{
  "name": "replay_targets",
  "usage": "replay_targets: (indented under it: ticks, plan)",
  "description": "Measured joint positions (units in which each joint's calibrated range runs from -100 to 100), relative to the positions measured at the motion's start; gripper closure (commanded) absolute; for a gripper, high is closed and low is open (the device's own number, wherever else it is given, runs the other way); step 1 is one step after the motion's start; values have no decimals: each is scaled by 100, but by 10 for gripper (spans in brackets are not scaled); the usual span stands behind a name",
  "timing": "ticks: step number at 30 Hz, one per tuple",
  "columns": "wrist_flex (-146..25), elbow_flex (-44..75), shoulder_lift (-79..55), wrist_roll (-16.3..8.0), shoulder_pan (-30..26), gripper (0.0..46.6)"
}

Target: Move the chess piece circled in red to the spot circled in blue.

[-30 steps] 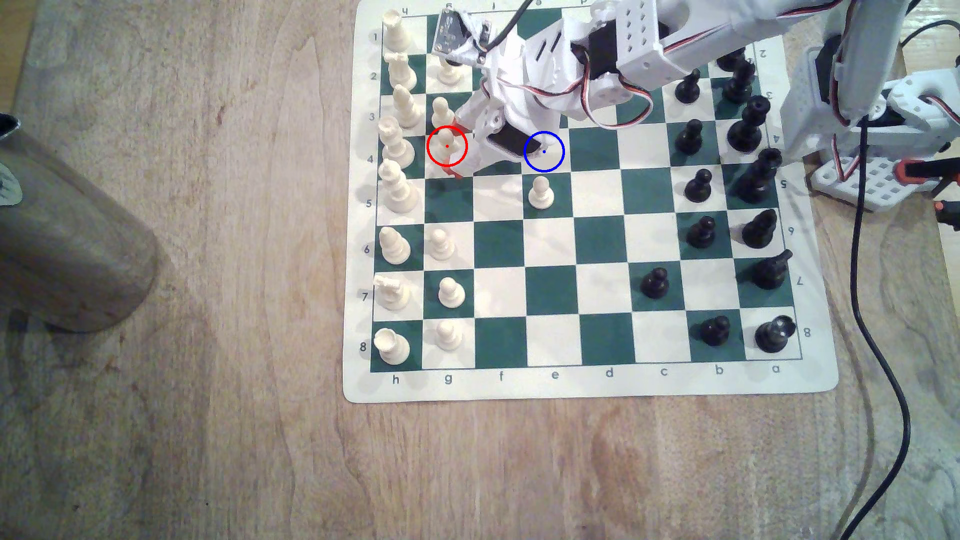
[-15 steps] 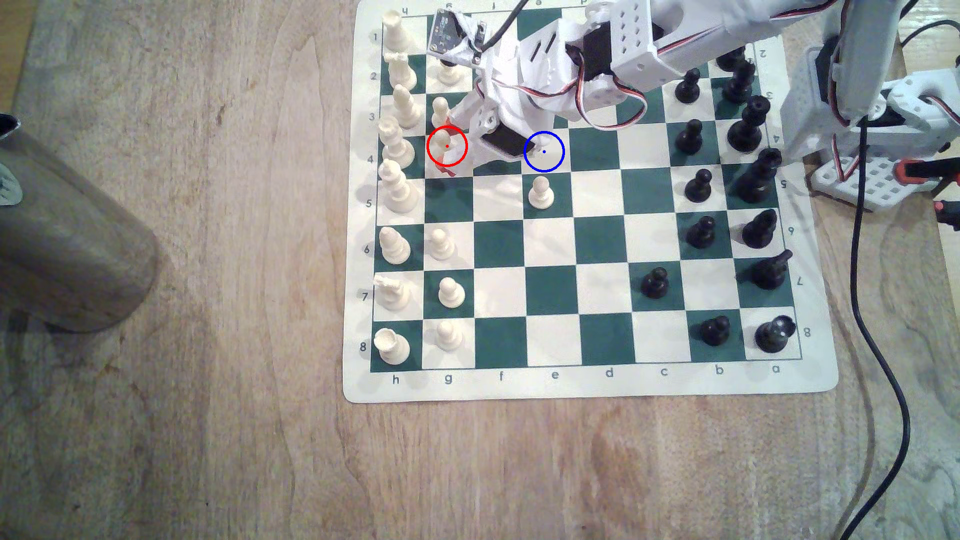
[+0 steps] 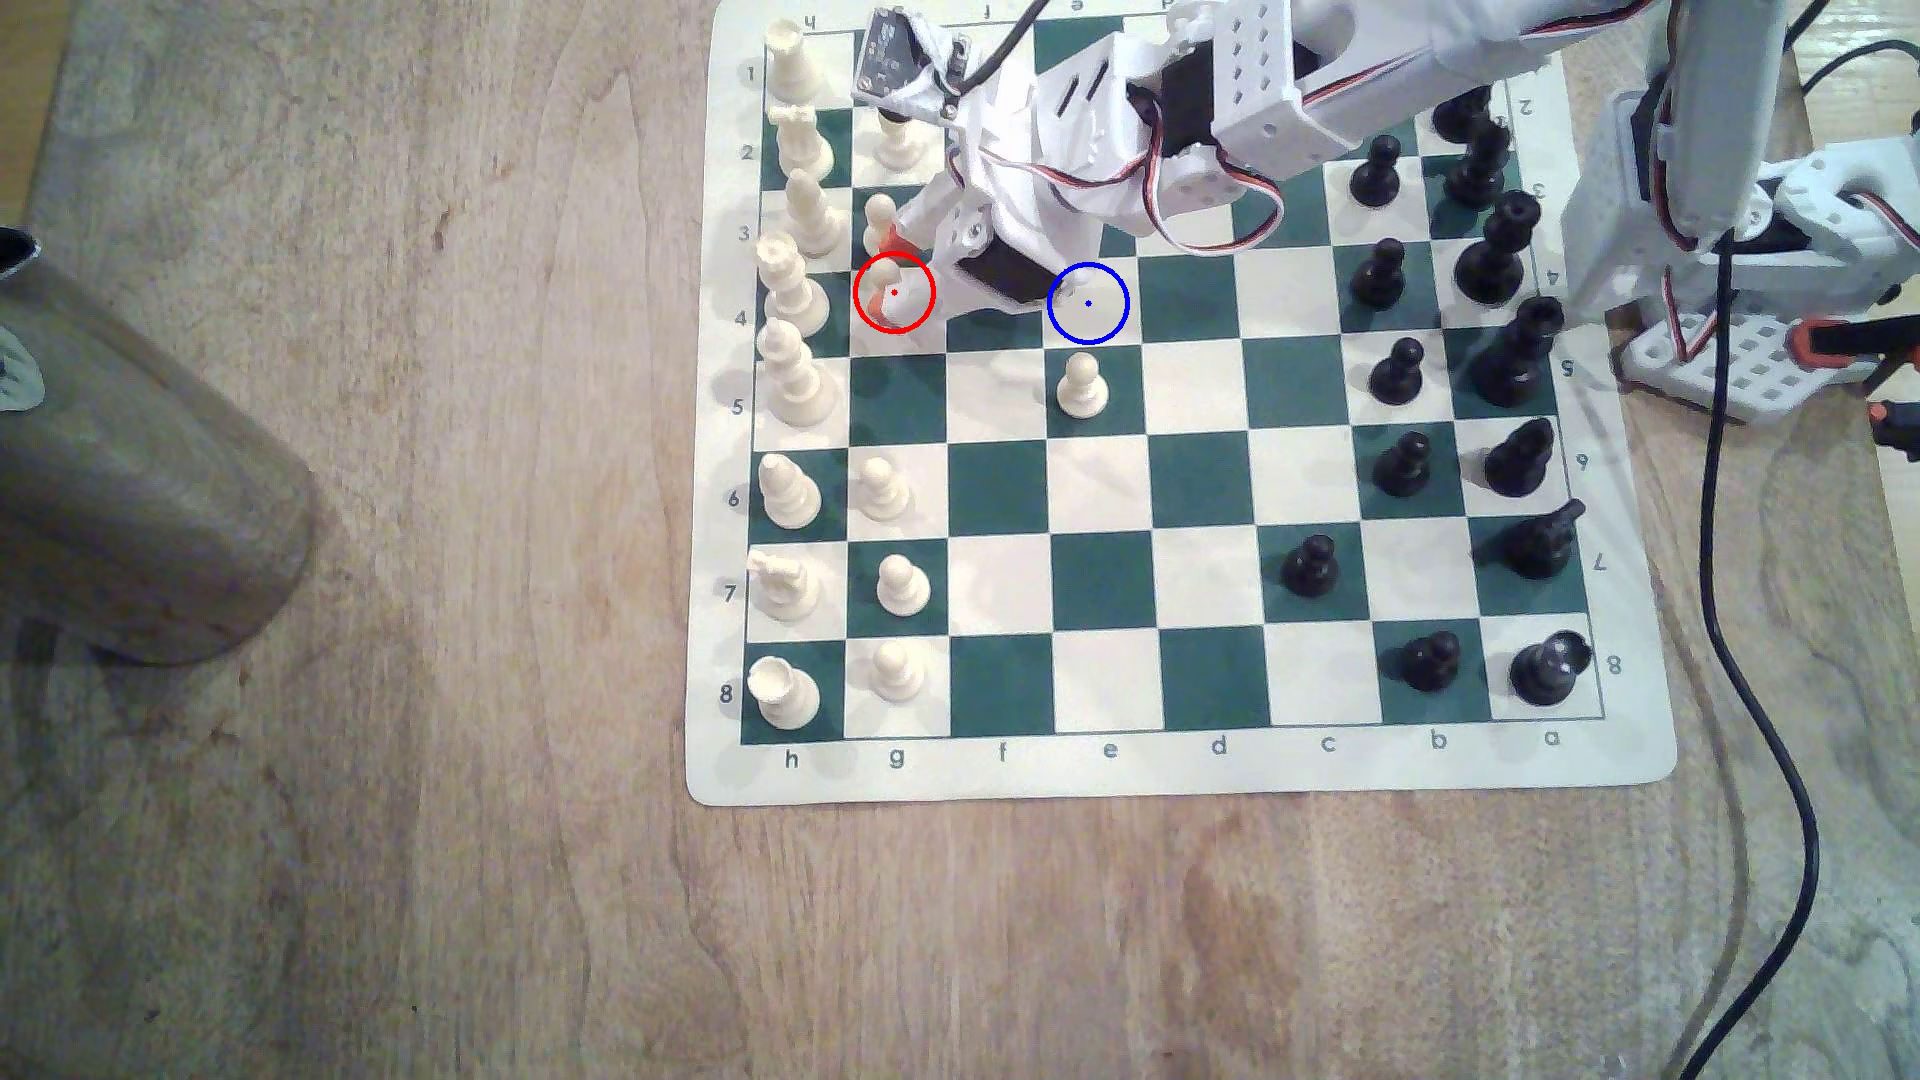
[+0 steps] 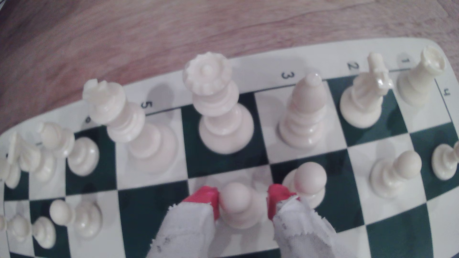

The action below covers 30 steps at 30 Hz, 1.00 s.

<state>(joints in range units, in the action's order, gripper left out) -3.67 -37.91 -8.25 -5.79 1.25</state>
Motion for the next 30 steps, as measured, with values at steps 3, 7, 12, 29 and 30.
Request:
replay_targets:
  ticks: [3, 7, 12, 29, 30]
  plan:
    - [0, 0, -8, 0, 0, 430]
    - [0, 0, -8, 0, 0, 451]
    - [0, 0, -8, 0, 0, 461]
    - [-534, -289, 1466, 0, -118, 464]
    - [-582, -542, 1793, 0, -111, 464]
